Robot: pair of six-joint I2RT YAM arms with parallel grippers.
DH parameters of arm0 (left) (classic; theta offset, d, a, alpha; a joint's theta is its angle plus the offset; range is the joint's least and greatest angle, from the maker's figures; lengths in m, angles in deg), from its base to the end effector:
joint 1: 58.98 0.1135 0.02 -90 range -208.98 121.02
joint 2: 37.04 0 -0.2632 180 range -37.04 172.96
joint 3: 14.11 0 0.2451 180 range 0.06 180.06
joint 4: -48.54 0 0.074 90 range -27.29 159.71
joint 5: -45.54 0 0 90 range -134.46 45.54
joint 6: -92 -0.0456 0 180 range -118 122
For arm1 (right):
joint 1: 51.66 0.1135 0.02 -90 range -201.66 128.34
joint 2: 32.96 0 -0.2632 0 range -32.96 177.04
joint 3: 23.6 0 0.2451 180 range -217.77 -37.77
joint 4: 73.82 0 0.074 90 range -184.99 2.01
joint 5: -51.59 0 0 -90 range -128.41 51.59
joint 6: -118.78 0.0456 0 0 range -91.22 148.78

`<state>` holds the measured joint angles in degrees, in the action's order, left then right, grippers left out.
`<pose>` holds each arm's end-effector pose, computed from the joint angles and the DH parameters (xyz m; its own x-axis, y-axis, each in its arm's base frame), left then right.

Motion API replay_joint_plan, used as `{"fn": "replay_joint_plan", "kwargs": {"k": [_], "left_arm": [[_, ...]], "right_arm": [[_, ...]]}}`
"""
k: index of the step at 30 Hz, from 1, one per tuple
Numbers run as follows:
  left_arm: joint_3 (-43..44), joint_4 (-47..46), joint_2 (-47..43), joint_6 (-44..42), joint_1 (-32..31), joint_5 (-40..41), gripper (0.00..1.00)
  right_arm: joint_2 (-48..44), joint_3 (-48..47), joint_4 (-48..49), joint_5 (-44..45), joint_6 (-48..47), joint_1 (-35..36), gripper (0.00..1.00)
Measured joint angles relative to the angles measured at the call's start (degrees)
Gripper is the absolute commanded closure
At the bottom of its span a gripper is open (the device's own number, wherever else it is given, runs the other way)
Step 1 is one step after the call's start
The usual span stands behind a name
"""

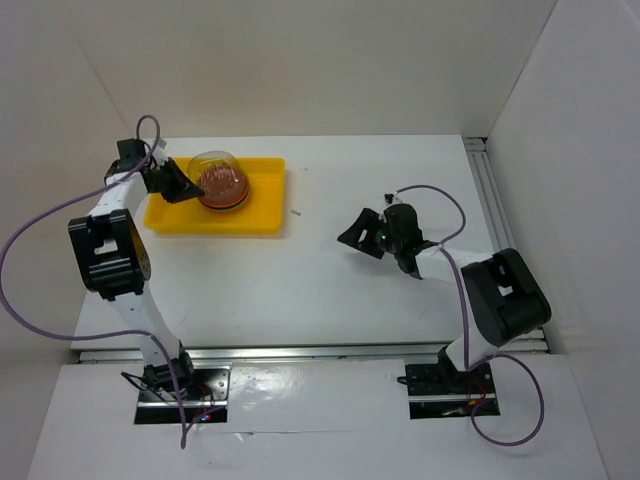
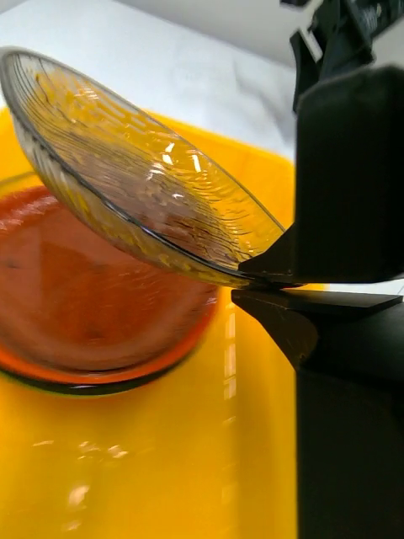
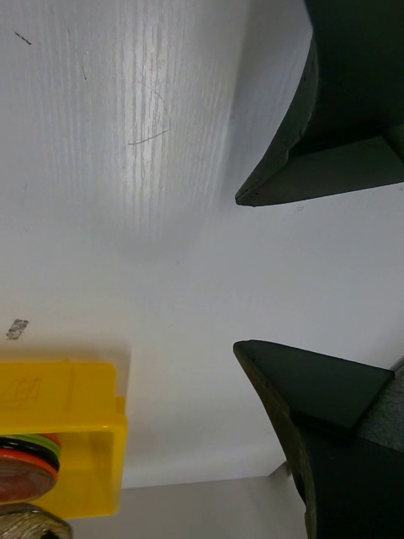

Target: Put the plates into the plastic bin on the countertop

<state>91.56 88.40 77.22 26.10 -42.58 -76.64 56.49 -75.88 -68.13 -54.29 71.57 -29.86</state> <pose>0.4339 0.1024 0.2326 -0.6961 -0.5651 -0.4427 -0.2020 0.7459 -0.6347 0.2863 0.1279 0.1671 -0.7456 0.4055 -0.5288 -0.0918 0.7235 0.6842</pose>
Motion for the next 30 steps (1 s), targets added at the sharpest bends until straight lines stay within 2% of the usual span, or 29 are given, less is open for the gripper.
{"fn": "replay_joint_plan", "kwargs": {"k": [5, 9, 13, 18, 23, 30], "left_arm": [[-18.9, -8.7, -15.9, 15.9, -3.6, 7.5, 1.0], [-23.9, -14.8, -24.4, 28.7, -10.4, 13.1, 1.0], [-23.9, -19.3, -24.3, 37.0, -12.3, 18.4, 1.0], [-24.3, -21.7, -21.2, 43.3, -9.4, 20.8, 1.0], [-24.1, -22.1, -16.7, 45.0, -6.5, 20.4, 1.0], [-21.5, -20.3, -12.6, 45.3, -6.6, 18.8, 1.0]], "right_arm": [[-0.7, 0.9, 1.7, 0.2, 1.3, 0.2, 0.28], [-3.3, 2.0, 1.7, 0.4, 1.6, 0.6, 0.28], [-7.1, 2.5, 1.6, 0.7, 1.6, 1.1, 0.28], [-10.7, 3.3, 1.1, 1.1, 1.4, 1.2, 0.28], [-11.1, 3.4, 0.2, 1.8, 1.0, 1.2, 0.28], [-11.1, 3.8, -0.6, 2.2, 1.0, 1.6, 0.28]]}}
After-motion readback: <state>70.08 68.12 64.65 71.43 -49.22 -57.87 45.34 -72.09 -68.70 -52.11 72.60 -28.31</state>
